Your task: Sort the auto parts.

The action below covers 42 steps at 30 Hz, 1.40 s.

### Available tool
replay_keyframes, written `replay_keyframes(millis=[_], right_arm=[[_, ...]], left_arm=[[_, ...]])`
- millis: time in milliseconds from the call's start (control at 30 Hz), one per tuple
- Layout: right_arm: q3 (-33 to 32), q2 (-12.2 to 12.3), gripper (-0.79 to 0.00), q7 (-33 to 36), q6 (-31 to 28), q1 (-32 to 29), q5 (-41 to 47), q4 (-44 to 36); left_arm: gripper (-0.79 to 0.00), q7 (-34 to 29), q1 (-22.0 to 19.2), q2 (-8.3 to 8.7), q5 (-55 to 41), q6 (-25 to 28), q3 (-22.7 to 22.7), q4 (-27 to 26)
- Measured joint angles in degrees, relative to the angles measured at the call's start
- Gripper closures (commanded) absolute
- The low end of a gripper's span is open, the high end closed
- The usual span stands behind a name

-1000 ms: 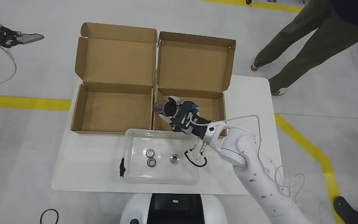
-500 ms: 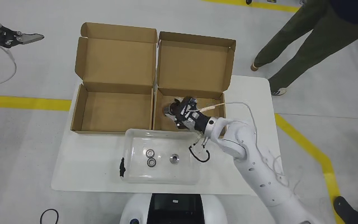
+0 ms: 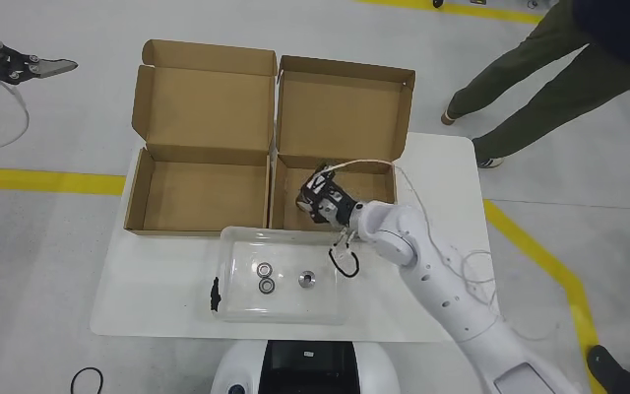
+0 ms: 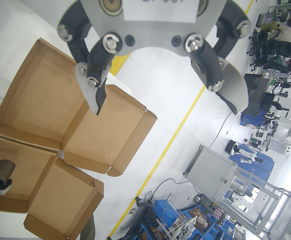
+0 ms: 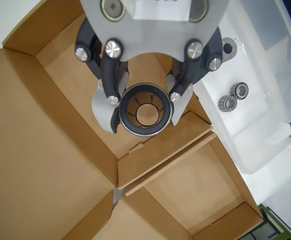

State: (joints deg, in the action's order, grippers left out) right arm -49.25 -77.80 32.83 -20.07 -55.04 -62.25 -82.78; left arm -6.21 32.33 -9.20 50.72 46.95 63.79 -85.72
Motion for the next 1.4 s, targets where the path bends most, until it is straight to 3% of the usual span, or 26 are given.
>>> replay_keyframes(millis=[433, 533, 667, 733, 767, 800, 1133, 1400], right_arm=[[4.70, -2.92, -0.025, 2.05, 5.88, 6.27, 1.76, 9.43], [5.27, -3.33, -0.166, 1.96, 6.00, 6.91, 1.78, 11.23], [6.14, -3.98, -0.256, 1.52, 6.54, 7.68, 1.71, 13.23], [6.51, -4.26, -0.446, 1.27, 6.67, 7.88, 1.80, 13.74], [6.70, -4.43, -0.733, 1.04, 6.65, 7.97, 1.98, 13.90], [6.79, -4.54, -0.785, 0.76, 6.49, 8.01, 2.16, 13.94], [4.43, -3.86, -0.785, -2.17, 4.38, 6.01, 0.37, 9.91], [-1.72, -1.28, -0.785, -6.94, -6.19, 0.17, 0.24, -1.84]], left_arm=[[-0.785, 0.00, 0.00, 0.00, 0.00, 0.00, 0.00, 0.00], [-0.785, 0.00, 0.00, 0.00, 0.00, 0.00, 0.00, 0.00], [-0.785, 0.00, 0.00, 0.00, 0.00, 0.00, 0.00, 0.00], [-0.785, 0.00, 0.00, 0.00, 0.00, 0.00, 0.00, 0.00], [-0.785, 0.00, 0.00, 0.00, 0.00, 0.00, 0.00, 0.00], [-0.785, 0.00, 0.00, 0.00, 0.00, 0.00, 0.00, 0.00], [-0.785, 0.00, 0.00, 0.00, 0.00, 0.00, 0.00, 0.00], [-0.785, 0.00, 0.00, 0.00, 0.00, 0.00, 0.00, 0.00]])
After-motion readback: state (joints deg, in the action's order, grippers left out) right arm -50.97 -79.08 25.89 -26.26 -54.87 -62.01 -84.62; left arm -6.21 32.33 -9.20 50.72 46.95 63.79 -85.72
